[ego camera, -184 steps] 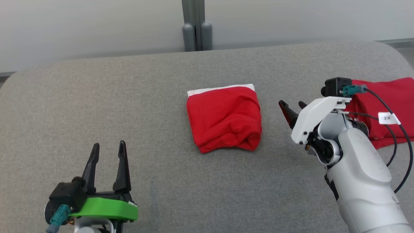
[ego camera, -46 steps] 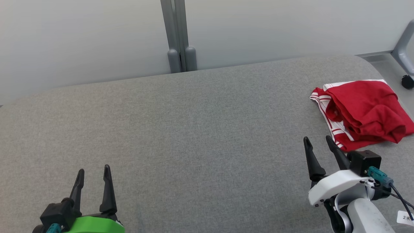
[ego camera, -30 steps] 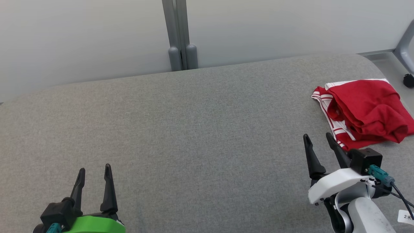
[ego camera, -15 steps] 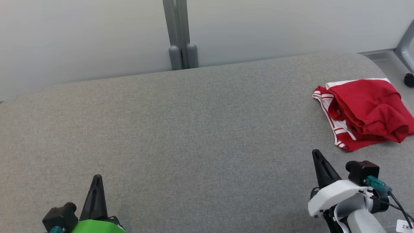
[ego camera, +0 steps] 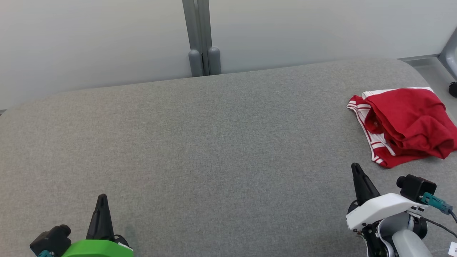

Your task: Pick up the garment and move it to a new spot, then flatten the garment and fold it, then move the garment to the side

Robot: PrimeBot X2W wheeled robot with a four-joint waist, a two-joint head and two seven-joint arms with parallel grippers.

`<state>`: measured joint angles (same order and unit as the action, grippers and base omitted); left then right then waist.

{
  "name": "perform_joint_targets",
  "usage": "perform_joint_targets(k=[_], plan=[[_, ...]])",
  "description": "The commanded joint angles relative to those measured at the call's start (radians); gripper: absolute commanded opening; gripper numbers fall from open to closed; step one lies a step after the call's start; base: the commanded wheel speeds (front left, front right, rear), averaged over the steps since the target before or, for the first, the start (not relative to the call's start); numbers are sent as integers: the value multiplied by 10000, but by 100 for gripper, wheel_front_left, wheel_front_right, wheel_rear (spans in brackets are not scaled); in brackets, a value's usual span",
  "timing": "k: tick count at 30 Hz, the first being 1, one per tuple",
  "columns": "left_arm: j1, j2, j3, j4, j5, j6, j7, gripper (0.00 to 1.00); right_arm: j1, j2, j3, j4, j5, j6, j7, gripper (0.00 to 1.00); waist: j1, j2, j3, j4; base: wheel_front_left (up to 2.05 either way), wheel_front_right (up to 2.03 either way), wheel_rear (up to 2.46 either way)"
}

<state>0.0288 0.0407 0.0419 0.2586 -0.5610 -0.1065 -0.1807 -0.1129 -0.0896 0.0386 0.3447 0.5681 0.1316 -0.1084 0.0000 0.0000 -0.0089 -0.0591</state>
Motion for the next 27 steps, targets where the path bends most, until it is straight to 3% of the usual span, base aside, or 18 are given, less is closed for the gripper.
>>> perform_joint_targets(k=[1,27], plan=[[-336,48,74,-175,-379,-58,92,0,-152,-17,-91,-215,401,-3,65,0,0,0,2,8,0,0,0],[-732,76,300,-183,-3847,-129,1072,0,-90,121,-584,-510,3842,-5,802,0,0,0,30,149,0,0,0]])
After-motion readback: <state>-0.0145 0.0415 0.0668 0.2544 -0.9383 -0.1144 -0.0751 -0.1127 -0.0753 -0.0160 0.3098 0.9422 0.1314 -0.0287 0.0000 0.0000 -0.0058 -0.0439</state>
